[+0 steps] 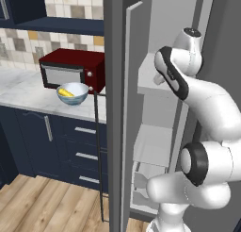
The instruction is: Take the mushroom, corn, and mushroom from the freezer and place them in the bowl on the counter.
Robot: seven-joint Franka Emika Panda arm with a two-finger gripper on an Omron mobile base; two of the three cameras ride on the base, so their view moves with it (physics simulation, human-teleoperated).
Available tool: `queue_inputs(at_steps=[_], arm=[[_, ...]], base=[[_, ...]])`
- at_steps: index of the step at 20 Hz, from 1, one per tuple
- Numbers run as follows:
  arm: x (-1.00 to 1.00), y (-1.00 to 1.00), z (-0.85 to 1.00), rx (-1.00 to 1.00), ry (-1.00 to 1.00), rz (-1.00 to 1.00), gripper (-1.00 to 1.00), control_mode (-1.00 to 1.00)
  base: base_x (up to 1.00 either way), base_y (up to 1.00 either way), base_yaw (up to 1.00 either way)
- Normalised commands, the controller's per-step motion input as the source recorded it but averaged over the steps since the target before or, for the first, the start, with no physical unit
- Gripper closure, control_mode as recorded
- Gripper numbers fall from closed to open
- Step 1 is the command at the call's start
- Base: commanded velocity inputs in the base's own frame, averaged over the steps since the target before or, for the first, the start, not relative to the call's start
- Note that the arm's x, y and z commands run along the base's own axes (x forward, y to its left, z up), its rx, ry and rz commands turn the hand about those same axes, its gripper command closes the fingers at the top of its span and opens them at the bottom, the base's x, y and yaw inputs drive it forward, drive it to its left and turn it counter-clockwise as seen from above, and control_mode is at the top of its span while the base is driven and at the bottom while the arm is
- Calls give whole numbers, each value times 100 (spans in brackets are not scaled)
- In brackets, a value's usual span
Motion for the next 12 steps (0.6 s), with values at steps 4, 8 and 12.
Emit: queue_inputs(at_steps=[4,8,12], arm=[[-75,15,0,-15,0,9,100,-100],[-84,7,3,-8,0,4,100,-100],[-82,3,14,0,0,-15,100,-100]], base=[[0,0,0],[0,0,0],[0,0,0]])
